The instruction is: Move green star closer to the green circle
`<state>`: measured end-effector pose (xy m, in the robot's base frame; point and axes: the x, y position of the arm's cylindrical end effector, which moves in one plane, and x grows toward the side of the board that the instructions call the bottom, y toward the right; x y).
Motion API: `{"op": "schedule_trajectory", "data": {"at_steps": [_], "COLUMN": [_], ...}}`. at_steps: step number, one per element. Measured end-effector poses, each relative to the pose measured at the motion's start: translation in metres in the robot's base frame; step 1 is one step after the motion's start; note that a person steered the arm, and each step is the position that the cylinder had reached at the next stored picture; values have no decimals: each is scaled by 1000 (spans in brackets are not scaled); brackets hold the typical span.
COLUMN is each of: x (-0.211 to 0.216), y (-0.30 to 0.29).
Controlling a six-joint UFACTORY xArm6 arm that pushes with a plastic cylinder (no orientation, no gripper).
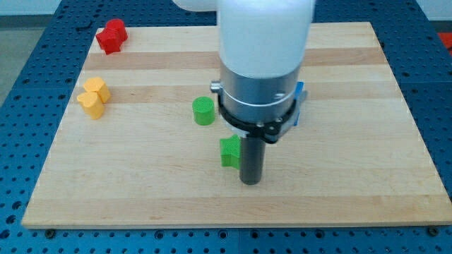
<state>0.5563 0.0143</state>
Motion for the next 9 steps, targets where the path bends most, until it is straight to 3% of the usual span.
{"op": "schedule_trajectory", "data": {"at_steps": [3, 5, 6, 7, 9], "x": [-75, -34, -7, -10, -56], "y": [-5, 20, -1, -37, -28]}}
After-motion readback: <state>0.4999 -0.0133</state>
